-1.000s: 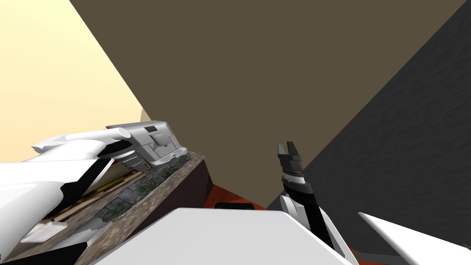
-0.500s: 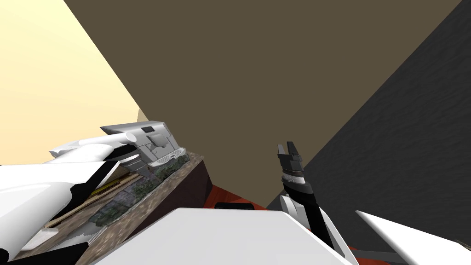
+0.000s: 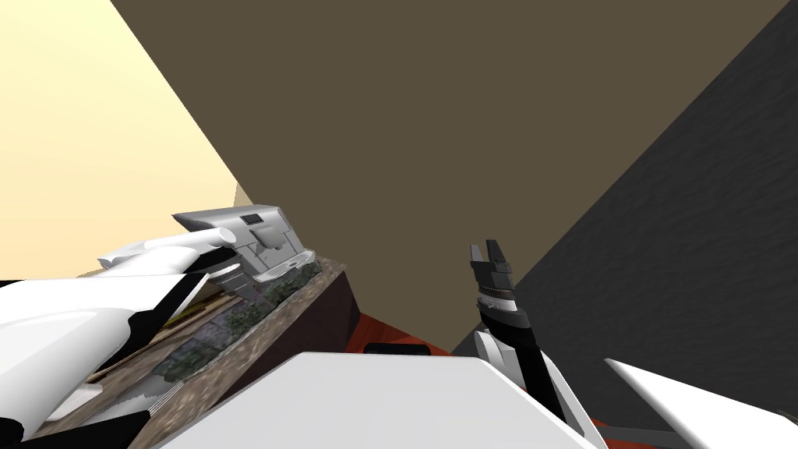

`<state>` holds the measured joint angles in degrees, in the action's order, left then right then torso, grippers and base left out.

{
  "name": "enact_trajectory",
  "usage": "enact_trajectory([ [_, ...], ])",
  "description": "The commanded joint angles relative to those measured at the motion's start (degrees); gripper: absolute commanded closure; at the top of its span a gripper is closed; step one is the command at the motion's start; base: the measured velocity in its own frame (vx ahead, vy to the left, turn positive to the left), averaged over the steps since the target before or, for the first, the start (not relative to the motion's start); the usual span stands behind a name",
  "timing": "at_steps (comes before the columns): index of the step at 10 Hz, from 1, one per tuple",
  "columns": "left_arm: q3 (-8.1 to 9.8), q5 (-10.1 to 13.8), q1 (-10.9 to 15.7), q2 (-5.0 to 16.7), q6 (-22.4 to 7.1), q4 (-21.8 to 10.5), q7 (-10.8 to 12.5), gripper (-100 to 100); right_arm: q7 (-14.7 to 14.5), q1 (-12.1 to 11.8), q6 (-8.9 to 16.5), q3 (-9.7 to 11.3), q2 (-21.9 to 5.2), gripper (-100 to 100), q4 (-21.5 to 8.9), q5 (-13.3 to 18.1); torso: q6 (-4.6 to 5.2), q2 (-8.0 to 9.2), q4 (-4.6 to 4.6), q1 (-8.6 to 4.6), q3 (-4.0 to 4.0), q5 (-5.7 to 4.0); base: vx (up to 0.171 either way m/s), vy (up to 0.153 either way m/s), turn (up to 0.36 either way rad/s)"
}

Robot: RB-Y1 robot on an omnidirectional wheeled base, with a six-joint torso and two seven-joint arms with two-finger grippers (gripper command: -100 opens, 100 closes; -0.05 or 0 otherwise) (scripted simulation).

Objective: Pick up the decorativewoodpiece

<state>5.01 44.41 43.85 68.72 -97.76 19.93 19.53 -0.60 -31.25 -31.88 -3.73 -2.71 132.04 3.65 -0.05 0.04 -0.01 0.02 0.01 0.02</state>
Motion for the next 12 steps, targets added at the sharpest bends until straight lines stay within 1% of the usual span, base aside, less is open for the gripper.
enact_trajectory([
  [1, 0.00, 0.00, 0.00, 0.00, 0.00, 0.00, 0.00, 100, 0.00, 0.00, 0.00, 0.00, 0.00, 0, 0.00, 0.00, 0.00, 0.00, 0.00, 0.00, 0.00, 0.00, 0.000, 0.000, 0.000],
  [5, -0.01, -0.04, 0.02, 0.08, 0.07, -0.07, 0.14, 100, 0.00, 0.00, 0.00, 0.00, 0.00, 0, 0.00, 0.00, 0.06, 0.03, 0.01, 0.03, 0.02, 0.04, 0.000, 0.000, 0.000],
  [6, -0.01, -0.04, 0.01, 0.08, 0.06, -0.08, 0.15, 0, 0.00, 0.00, 0.00, 0.00, 0.00, 0, 0.00, 0.00, 0.06, 0.04, 0.01, 0.03, 0.02, 0.04, 0.000, 0.000, 0.000],
  [7, -0.14, 0.43, 0.33, 1.31, -1.75, 0.84, 0.29, 100, 0.00, 0.00, 0.00, 0.00, 0.00, 0, 0.00, 0.00, 0.06, 0.04, 0.01, 0.04, 0.02, 0.04, -0.003, -0.003, -0.043],
  [10, -0.14, 0.43, 0.33, 1.31, -1.75, 0.84, 0.29, 100, 0.00, 0.00, 0.00, 0.00, 0.00, 0, 0.00, 0.00, 0.06, 0.07, 0.03, 0.01, 0.05, 0.00, -0.001, 0.001, -0.007],
  [11, -0.34, 0.25, 0.77, 1.28, -1.41, 0.16, -0.09, 100, 0.00, 0.00, 0.00, 0.00, 0.00, 0, 0.00, 0.00, 0.06, 0.07, 0.03, 0.01, 0.05, -0.01, 0.000, 0.000, 0.000],
  [12, -0.30, 0.29, 0.69, 1.27, -1.51, 0.31, 0.01, 0, 0.00, 0.00, 0.00, 0.00, 0.00, 0, 0.00, 0.00, 0.05, 0.06, 0.03, -0.01, 0.05, -0.02, 0.000, 0.000, 0.000],
])
